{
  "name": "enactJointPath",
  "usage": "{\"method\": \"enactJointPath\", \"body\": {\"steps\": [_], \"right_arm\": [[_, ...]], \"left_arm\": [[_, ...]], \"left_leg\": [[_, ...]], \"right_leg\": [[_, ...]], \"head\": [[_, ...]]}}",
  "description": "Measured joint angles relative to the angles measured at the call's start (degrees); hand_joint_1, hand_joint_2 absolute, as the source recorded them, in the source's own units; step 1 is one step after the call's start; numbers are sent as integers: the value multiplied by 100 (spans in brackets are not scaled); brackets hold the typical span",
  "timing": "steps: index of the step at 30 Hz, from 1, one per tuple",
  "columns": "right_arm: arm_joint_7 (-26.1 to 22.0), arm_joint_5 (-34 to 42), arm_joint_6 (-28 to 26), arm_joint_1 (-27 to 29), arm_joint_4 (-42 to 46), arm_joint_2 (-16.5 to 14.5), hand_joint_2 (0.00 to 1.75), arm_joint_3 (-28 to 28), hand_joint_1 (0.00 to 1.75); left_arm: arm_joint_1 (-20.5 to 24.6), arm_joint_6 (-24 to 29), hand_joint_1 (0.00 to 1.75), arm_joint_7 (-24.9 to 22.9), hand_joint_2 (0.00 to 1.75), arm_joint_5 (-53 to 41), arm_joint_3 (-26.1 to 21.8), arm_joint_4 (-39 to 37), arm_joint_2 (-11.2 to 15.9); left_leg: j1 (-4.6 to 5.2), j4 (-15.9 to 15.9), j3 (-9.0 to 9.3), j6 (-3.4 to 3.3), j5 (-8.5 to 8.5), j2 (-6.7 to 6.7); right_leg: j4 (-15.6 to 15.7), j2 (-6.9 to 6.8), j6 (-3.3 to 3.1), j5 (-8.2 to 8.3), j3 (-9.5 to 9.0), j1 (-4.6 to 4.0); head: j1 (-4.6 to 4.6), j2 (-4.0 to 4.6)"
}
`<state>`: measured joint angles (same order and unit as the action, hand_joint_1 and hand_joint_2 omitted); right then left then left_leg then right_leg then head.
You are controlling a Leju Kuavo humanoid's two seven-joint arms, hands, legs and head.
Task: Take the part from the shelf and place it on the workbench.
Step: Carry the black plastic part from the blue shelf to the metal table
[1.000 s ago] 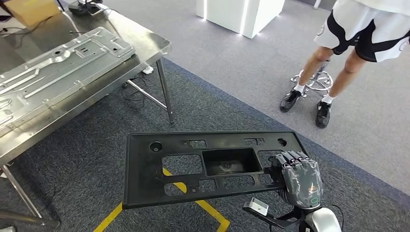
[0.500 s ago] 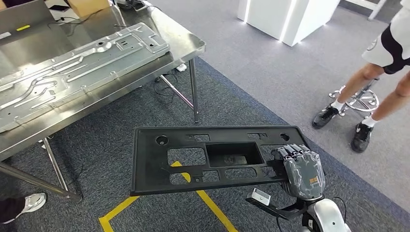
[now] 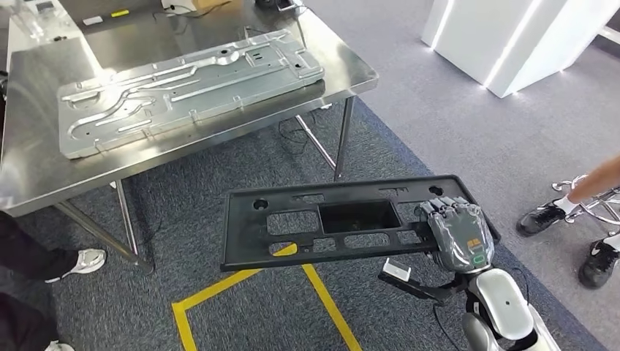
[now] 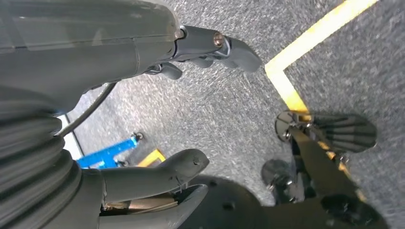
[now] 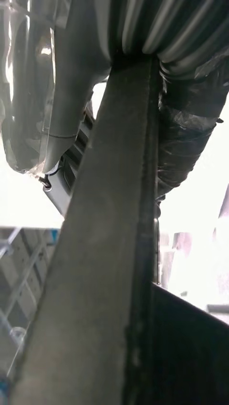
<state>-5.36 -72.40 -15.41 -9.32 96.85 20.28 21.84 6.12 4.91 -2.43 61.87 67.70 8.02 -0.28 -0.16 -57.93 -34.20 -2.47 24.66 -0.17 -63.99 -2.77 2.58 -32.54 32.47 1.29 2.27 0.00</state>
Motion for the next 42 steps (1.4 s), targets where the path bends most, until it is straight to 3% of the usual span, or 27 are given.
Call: {"method": "enactJointPath", "body": {"steps": [2, 3, 4, 6, 8, 10, 12, 14, 16, 18, 19, 21, 23, 24, 25, 27, 28, 29, 32, 33, 34, 39, 42], "right_arm": [[27, -46, 67, -59, -70, 78, 175, 25, 175], [38, -71, 96, -81, -110, 112, 175, 40, 175], [44, -94, 121, -104, -147, 140, 175, 58, 175], [44, -127, 159, -176, -206, 198, 175, 105, 175], [45, -137, 185, -265, -242, 252, 175, 150, 175], [49, -138, 200, -332, -268, 295, 175, 188, 175], [50, -141, 208, -389, -287, 318, 175, 223, 175], [50, -143, 209, -436, -300, 327, 175, 252, 175], [52, -141, 208, -465, -312, 334, 175, 269, 175], [53, -142, 209, -491, -338, 343, 175, 291, 175], [53, -144, 209, -499, -355, 346, 175, 307, 175], [52, -164, 204, -528, -373, 346, 175, 347, 175], [53, -205, 194, -588, -374, 346, 175, 381, 175], [55, -224, 190, -621, -374, 347, 175, 395, 175], [55, -236, 188, -653, -373, 348, 175, 410, 175], [59, -263, 182, -711, -368, 350, 175, 448, 175], [64, -285, 177, -741, -363, 355, 175, 469, 175], [68, -309, 154, -767, -356, 372, 175, 489, 175], [61, -334, 35, -838, -342, 453, 175, 536, 175], [57, -333, -5, -860, -341, 471, 175, 546, 175], [59, -336, -43, -878, -340, 485, 175, 556, 175], [76, -355, -110, -943, -312, 535, 175, 579, 175], [91, -355, -119, -978, -289, 555, 175, 579, 175]], "left_arm": [[13, -15, 0, 0, 175, 35, 9, -1, -2], [12, -20, 0, 0, 175, 55, 12, -1, -2], [7, -22, 0, 0, 175, 75, 14, -1, -2], [-1, -25, 0, 0, 175, 103, 14, -1, -3], [2, -25, 0, -1, 175, 120, 15, -1, -8], [-1, -25, 0, -2, 175, 132, 17, -2, -10], [-24, -22, 0, -4, 175, 146, 18, -3, -2], [-41, -19, 0, -7, 175, 155, 19, -5, 6], [-28, -19, 0, -7, 175, 162, 20, -6, 7], [-13, -19, 0, -7, 175, 169, 21, -6, 7], [-14, -18, 0, -8, 175, 173, 22, -6, 7], [-26, -16, 0, -10, 175, 177, 23, -7, 14], [-28, -15, 0, -11, 175, 183, 24, -9, 26], [-24, -14, 0, -11, 175, 188, 25, -10, 29], [-22, -14, 0, -11, 175, 195, 25, -10, 32], [-30, -14, 0, -15, 175, 217, 26, -10, 34], [-38, -14, 0, -17, 175, 227, 26, -10, 34], [-43, -14, 0, -20, 175, 236, 27, -10, 34], [-45, -14, 0, -27, 175, 246, 33, -10, 33], [-47, -14, 0, -31, 175, 254, 34, -10, 34], [-49, -15, 0, -39, 175, 263, 36, -10, 36], [-50, -31, 0, -105, 175, 279, 40, -10, 37], [-49, -34, 0, -115, 175, 281, 40, -10, 37]], "left_leg": [[5, -5, 1, -33, 3, 153], [11, -15, 3, -38, 9, 242], [16, -30, 5, -41, 18, 332], [17, -72, 15, -28, 45, 508], [12, -119, -7, 8, 71, 661], [-14, -134, -62, 74, 70, 805], [-35, -122, -104, 149, 61, 914], [-14, -313, -196, 210, 175, 634], [-15, -899, -483, 258, 462, 210], [-53, -1519, -827, 296, 681, 76], [-67, -1628, -900, 310, 664, 56], [-82, -1232, -718, 322, 345, -12], [-53, -490, -349, 293, 29, -227], [-31, -265, -239, 261, -31, -299], [-8, -164, -196, 229, -31, -330], [0, -146, -192, 158, -26, -223], [-3, -131, -179, 131, -30, -179], [-5, -122, -161, 113, -34, -149], [12, -126, -125, 110, -23, -86], [20, -126, -122, 105, -14, -70], [23, -126, -120, 96, -7, -61], [39, -127, -124, 73, 5, -64], [42, -128, -125, 63, 6, -65]], "right_leg": [[-770, 222, 7, -304, 431, 1], [-1008, 249, 9, -328, 597, 0], [-1051, 261, 5, -240, 678, 0], [-488, 359, -19, 238, 526, 4], [194, 661, -53, 566, 279, 24], [433, 820, -79, 578, 195, 22], [494, 689, -114, 582, 158, 22], [568, 519, -181, 592, 82, 44], [610, 334, -241, 576, 19, 33], [608, 151, -256, 544, -10, 18], [604, 65, -250, 525, -24, 17], [586, -95, -224, 476, -65, 23], [561, -225, -172, 415, -112, 11], [556, -277, -139, 391, -129, -4], [559, -327, -106, 373, -144, -25], [586, -408, -45, 352, -180, -41], [575, -374, -18, 327, -196, -34], [578, -313, -45, 343, -204, -27], [606, -152, -325, 338, -241, -14], [616, -149, -376, 313, -257, -11], [621, -146, -375, 325, -262, -9], [657, -139, -290, 345, -270, 4], [689, -137, -108, 354, -285, 18]], "head": [[-7, 0], [-7, 0], [-7, 0], [-7, 0], [-5, 0], [-6, 0], [-6, 0], [8, 0], [22, 0], [26, 0], [27, 0], [28, 0], [27, 0], [24, 0], [21, 0], [16, 0], [15, 0], [14, 0], [6, 0], [4, 0], [4, 0], [3, 0], [3, 0]]}}
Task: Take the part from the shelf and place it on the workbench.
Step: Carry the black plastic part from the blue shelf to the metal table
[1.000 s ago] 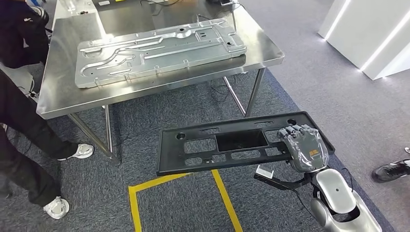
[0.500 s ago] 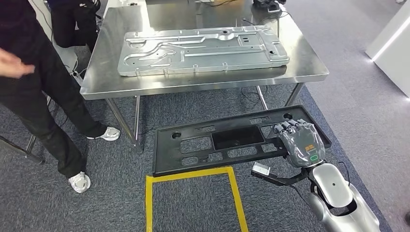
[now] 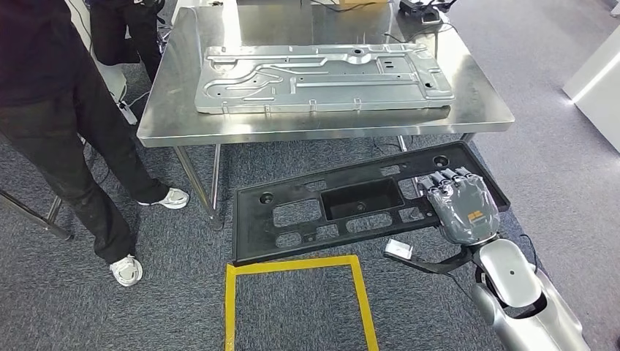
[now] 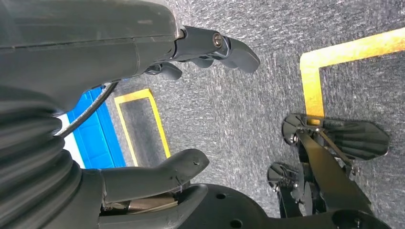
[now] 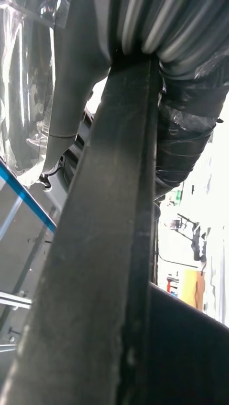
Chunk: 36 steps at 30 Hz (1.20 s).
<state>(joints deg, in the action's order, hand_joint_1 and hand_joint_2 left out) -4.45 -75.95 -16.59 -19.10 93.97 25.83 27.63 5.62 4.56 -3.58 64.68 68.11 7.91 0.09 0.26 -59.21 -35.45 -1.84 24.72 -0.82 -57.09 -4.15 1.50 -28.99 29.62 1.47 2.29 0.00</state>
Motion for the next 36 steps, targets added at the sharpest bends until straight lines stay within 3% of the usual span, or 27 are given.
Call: {"method": "enactJointPath", "body": {"steps": [2, 3, 28, 33, 35, 36], "right_arm": [[15, 0, -2, -8, 16, 16, 175, 0, 175], [21, 1, -3, -8, 26, 28, 175, 0, 175], [105, 28, -127, -3, 161, 255, 175, -162, 175], [105, 37, -156, -1, 196, 267, 175, -225, 175], [97, 38, -167, -5, 213, 269, 175, -253, 175], [93, 42, -175, -7, 218, 272, 175, -267, 175]], "left_arm": [[-1, -4, 0, -8, 175, 5, 1, 0, 0], [-2, -8, 0, -15, 175, 8, 2, 0, 0], [-6, -37, 0, -57, 175, 14, 95, 0, 2], [-9, -37, 0, -58, 175, 14, 121, 0, 29], [-5, -37, 0, -58, 175, 14, 130, 0, 31], [0, -37, 0, -58, 175, 14, 134, 0, 31]], "left_leg": [[0, -1, 1, -4, 0, 0], [-1, -1, 1, -5, -1, 0], [-29, 6, 7, 6, -11, 0], [-5, 31, 19, -68, 15, 15], [-38, 130, 85, -116, -20, 36], [-54, 167, 113, -140, -36, 46]], "right_leg": [[14, 0, 99, 2, -9, 6], [15, 0, 115, 2, -10, 7], [8, 1, 121, -4, -15, -17], [55, -8, 206, 2, -49, 6], [-99, 128, 216, -110, 1, 15], [-361, 231, 212, -257, 130, 19]], "head": [[0, 0], [0, 0], [0, 0], [2, 0], [-2, 0], [-6, 0]]}}
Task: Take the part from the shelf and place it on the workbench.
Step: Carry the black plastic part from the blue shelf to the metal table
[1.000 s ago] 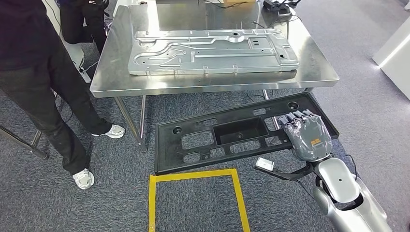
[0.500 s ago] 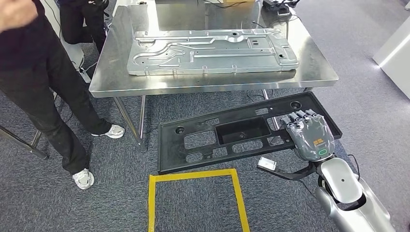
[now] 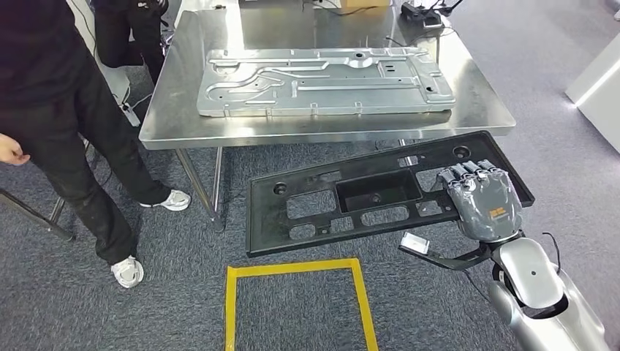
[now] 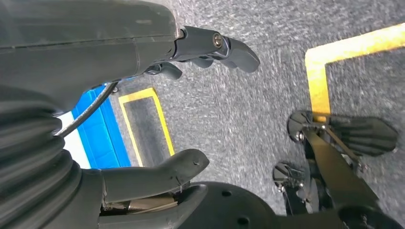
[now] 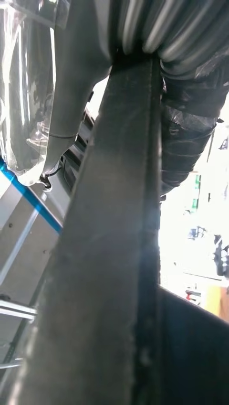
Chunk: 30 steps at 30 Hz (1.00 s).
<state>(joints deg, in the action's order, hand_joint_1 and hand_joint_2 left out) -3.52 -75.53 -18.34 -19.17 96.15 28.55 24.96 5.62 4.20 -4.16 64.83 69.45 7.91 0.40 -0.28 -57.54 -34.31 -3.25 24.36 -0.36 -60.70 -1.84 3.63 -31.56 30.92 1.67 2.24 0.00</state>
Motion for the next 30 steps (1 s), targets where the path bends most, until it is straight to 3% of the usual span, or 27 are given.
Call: {"method": "enactJointPath", "body": {"steps": [2, 3, 4, 5, 7, 9, 11, 14, 15, 17, 18, 19, 20, 21, 22, 24, 28, 30], "right_arm": [[-8, 8, -13, 0, -1, 6, 175, -15, 175], [-11, 10, -15, 7, -3, 8, 175, -17, 175], [-15, 10, -15, 15, -5, 8, 175, -17, 175], [-19, 10, -15, 22, -6, 9, 175, -17, 175], [-22, 10, -16, 25, -8, 12, 175, -19, 175], [-21, 11, -19, 21, -11, 15, 175, -23, 175], [-21, 11, -22, 21, -15, 18, 175, -25, 175], [-21, 10, -25, 20, -15, 19, 175, -27, 175], [-21, 11, -25, 17, -14, 20, 175, -29, 175], [-20, 11, -26, 13, -13, 21, 175, -32, 175], [-21, 11, -26, 16, -13, 23, 175, -33, 175], [-21, 11, -27, 18, -13, 25, 175, -33, 175], [-21, 11, -28, 19, -13, 27, 175, -38, 175], [-21, 13, -29, 21, -10, 29, 175, -47, 175], [-21, 16, -30, 19, -4, 33, 175, -61, 175], [-20, 25, -34, 10, 11, 43, 175, -95, 175], [-21, 42, -43, 1, 28, 63, 175, -138, 175], [-21, 46, -46, -4, 44, 84, 175, -155, 175]], "left_arm": [[13, -2, 0, 1, 175, 0, 6, 0, -1], [17, -3, 0, 1, 175, 1, 8, 0, -1], [17, -4, 0, 1, 175, 1, 9, 0, -1], [15, -5, 0, 1, 175, 2, 9, 0, 0], [11, -6, 0, 1, 175, 2, 10, 0, 1], [15, -8, 0, 1, 175, 3, 10, 0, 1], [11, -8, 0, 0, 175, 4, 10, 0, 2], [0, -9, 0, -2, 175, 6, 11, -1, 8], [2, -11, 0, -1, 175, 9, 12, -1, 11], [6, -13, 0, -1, 175, 27, 12, 0, 12], [3, -13, 0, 0, 175, 37, 13, 0, 13], [-4, -13, 0, -1, 175, 47, 13, 0, 13], [-12, -13, 0, -1, 175, 54, 14, 0, 15], [-19, -13, 0, -1, 175, 57, 14, 0, 18], [-23, -13, 0, -1, 175, 60, 14, -1, 22], [-19, -13, 0, 1, 175, 64, 14, -1, 37], [-8, -13, 0, 1, 175, 66, 14, 0, 44], [-13, -13, 0, 1, 175, 66, 14, 0, 44]], "left_leg": [[15, 8, 10, -22, 6, 20], [21, 1, 12, -23, 16, 37], [26, -11, 16, -16, 29, 57], [25, -32, 23, -1, 48, 80], [16, -92, 43, 47, 105, 126], [28, -156, 36, 113, 157, 167], [45, -167, 22, 177, 171, 186], [28, -287, -16, 279, 269, 147], [18, -506, -112, 312, 390, 120], [0, -1240, -480, 355, 711, 79], [-8, -1598, -684, 367, 818, 74], [-13, -1791, -815, 371, 818, 72], [-16, -1763, -840, 367, 702, 72], [-18, -1504, -746, 354, 486, 70], [-18, -1090, -574, 332, 240, 66], [8, -427, -256, 289, -12, 59], [32, -174, -131, 195, 12, 72], [6, -91, -57, 121, 7, 73]], "right_leg": [[-785, 137, -11, -353, 440, -2], [-1126, 156, -12, -446, 655, -3], [-1268, 160, -13, -409, 782, -1], [-1181, 160, -19, -249, 795, 3], [-503, 165, -39, 216, 544, 14], [41, 176, -80, 438, 327, -6], [128, 183, -136, 427, 309, -36], [155, 169, -251, 426, 269, -11], [169, 158, -291, 420, 243, -2], [173, 138, -346, 390, 206, -13], [172, 133, -358, 374, 189, -20], [171, 131, -363, 355, 168, -24], [170, 133, -360, 333, 140, -27], [169, 134, -350, 306, 101, -28], [169, 135, -336, 275, 56, -29], [173, 130, -288, 222, -3, -44], [219, 121, -159, 180, -43, -50], [0, 130, -111, 39, 40, -44]], "head": [[-2, 0], [-2, 0], [-1, 0], [0, 0], [-2, 0], [-2, 0], [-1, 0], [3, 0], [5, 0], [10, 0], [10, 0], [10, 0], [10, 0], [10, 0], [10, 0], [9, 0], [0, 0], [-7, 0]]}}
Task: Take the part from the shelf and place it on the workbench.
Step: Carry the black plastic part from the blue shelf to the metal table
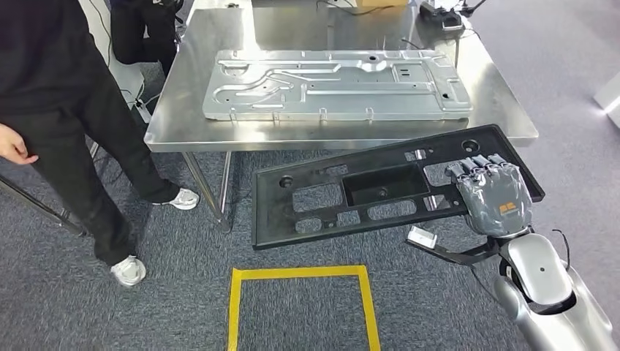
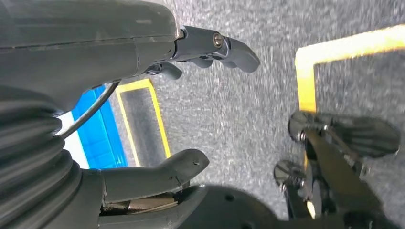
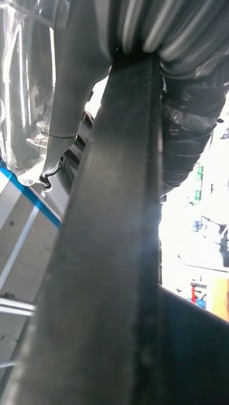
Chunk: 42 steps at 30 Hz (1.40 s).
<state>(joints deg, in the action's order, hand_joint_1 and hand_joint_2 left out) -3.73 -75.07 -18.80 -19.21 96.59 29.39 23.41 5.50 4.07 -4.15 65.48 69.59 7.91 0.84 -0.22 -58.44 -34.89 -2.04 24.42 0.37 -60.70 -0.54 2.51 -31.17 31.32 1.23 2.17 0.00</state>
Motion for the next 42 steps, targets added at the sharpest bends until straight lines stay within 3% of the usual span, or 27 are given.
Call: {"method": "enactJointPath", "body": {"steps": [1, 3, 4, 5, 6, 8, 10, 12, 15, 18, 19, 20, 21, 23, 25, 30, 32, 34, 35, 36, 37, 39, 40, 42], "right_arm": [[2, 3, -2, -3, 4, 11, 175, -6, 175], [4, 9, -5, -3, 5, 22, 175, -9, 175], [4, 10, -6, 6, 4, 24, 175, -9, 175], [2, 10, -6, 16, 4, 24, 175, -9, 175], [0, 10, -6, 22, 4, 25, 175, -9, 175], [-1, 11, -7, 22, 4, 34, 175, -9, 175], [1, 12, -11, 13, 6, 45, 175, -10, 175], [1, 13, -16, 9, 8, 54, 175, -16, 175], [4, 17, -28, 15, 18, 69, 175, -56, 175], [13, 26, -51, 26, 20, 73, 175, -106, 175], [14, 27, -57, 40, 20, 73, 175, -116, 175], [13, 28, -62, 59, 19, 73, 175, -127, 175], [13, 28, -66, 79, 19, 74, 175, -139, 175], [13, 28, -70, 108, 21, 81, 175, -162, 175], [13, 28, -83, 119, 31, 96, 175, -189, 175], [15, 30, -103, 200, 69, 131, 175, -300, 175], [18, 29, -117, 241, 77, 144, 175, -358, 175], [22, 25, -125, 297, 80, 149, 175, -407, 175], [23, 21, -126, 334, 80, 150, 175, -425, 175], [24, 17, -127, 370, 81, 150, 175, -438, 175], [23, 13, -129, 399, 82, 151, 175, -451, 175], [25, 10, -140, 429, 90, 158, 175, -490, 175], [28, 11, -151, 437, 99, 162, 175, -518, 175], [37, 11, -176, 460, 119, 167, 175, -578, 175]], "left_arm": [[0, 0, 0, 0, 175, 0, 0, -1, -1], [5, 1, 0, 0, 175, 0, 0, -2, 1], [4, 1, 0, 0, 175, 0, 0, -2, 2], [1, 1, 0, 0, 175, 0, 0, -2, 3], [-1, 1, 0, 0, 175, 0, 0, -2, 3], [-3, -1, 0, 0, 175, 0, 0, -2, -4], [5, -2, 0, 0, 175, 1, 0, -2, -13], [10, -2, 0, 0, 175, 4, 0, -2, -16], [10, -3, 0, 2, 175, 16, 0, -2, -10], [9, -5, 0, 3, 175, 29, 1, 0, -8], [5, -4, 0, 3, 175, 34, 1, 0, -7], [-1, -4, 0, 3, 175, 39, 2, -1, -7], [-7, -4, 0, 2, 175, 40, 2, -1, -5], [-13, -4, 0, 2, 175, 42, 2, -2, -1], [-8, -4, 0, 2, 175, 44, 4, -2, 2], [-4, 6, 0, 8, 175, 46, 16, -2, -11], [1, 15, 0, 16, 175, 48, 28, -2, -21], [6, 25, 0, 23, 175, 51, 39, -2, -22], [3, 29, 0, 25, 175, 54, 44, -2, -24], [0, 32, 0, 26, 175, 56, 48, -2, -27], [-2, 33, 0, 27, 175, 58, 54, -2, -33], [-2, 33, 0, 28, 175, 66, 71, -2, -50], [2, 33, 0, 29, 175, 69, 82, -2, -55], [10, 33, 0, 32, 175, 76, 98, -2, -60]], "left_leg": [[-6, 26, 29, -29, 3, 0], [6, 28, 50, -70, 33, 1], [15, 22, 61, -79, 53, 5], [22, 14, 80, -82, 76, 10], [27, 7, 110, -79, 103, 19], [39, -7, 186, -59, 167, 36], [55, -20, 217, -21, 214, 51], [58, -9, 220, 32, 231, 58], [57, -186, 170, 130, 380, 39], [8, -1207, -340, 215, 826, 8], [-10, -1518, -529, 238, 901, 3], [-24, -1649, -639, 255, 866, 1], [-36, -1551, -635, 263, 713, -2], [-50, -814, -347, 252, 234, -11], [-32, -184, -61, 220, -1, -18], [-21, 28, 72, 62, 49, 0], [-32, 74, 135, -10, 66, -2], [-19, 74, 174, -48, 112, -2], [-10, 70, 204, -53, 141, 1], [-4, 62, 244, -54, 176, 6], [1, 53, 295, -49, 218, 13], [14, 29, 385, -19, 313, 24], [23, 15, 410, 6, 353, 30], [39, 15, 420, 63, 399, 35]], "right_leg": [[-295, 11, 14, -143, 152, 4], [-1079, 27, 36, -438, 624, 4], [-1343, 29, 41, -469, 817, 5], [-1410, 29, 38, -381, 916, 5], [-1237, 29, 26, -172, 892, 3], [-475, 34, -35, 335, 599, -14], [73, 42, -104, 546, 373, -49], [169, 48, -147, 516, 343, -73], [257, 38, -224, 513, 254, -10], [292, 19, -283, 472, 168, 7], [289, 18, -286, 451, 148, 6], [287, 19, -282, 428, 124, 6], [285, 23, -272, 402, 91, 9], [279, 28, -237, 339, 11, 17], [264, 34, -176, 283, -26, 6], [182, 32, -17, 168, -28, 11], [-357, 37, 13, -82, 249, 12], [-1128, 41, 27, -347, 728, 7], [-1358, 42, 29, -355, 907, 8], [-1364, 42, 23, -233, 976, 7], [-1142, 42, 9, 2, 929, 6], [-381, 42, -41, 493, 644, -6], [-84, 43, -70, 616, 521, -20], [111, 51, -121, 606, 442, -53]], "head": [[-4, 0], [-7, 0], [-7, 0], [-7, 0], [-7, 0], [-7, 0], [-7, 0], [-5, 0], [1, 0], [9, 0], [8, 0], [8, 0], [9, 0], [9, 0], [8, 0], [1, 0], [-5, 0], [-6, 0], [-5, 0], [-6, 0], [-7, 0], [-7, 0], [-7, 0], [-5, 0]]}}
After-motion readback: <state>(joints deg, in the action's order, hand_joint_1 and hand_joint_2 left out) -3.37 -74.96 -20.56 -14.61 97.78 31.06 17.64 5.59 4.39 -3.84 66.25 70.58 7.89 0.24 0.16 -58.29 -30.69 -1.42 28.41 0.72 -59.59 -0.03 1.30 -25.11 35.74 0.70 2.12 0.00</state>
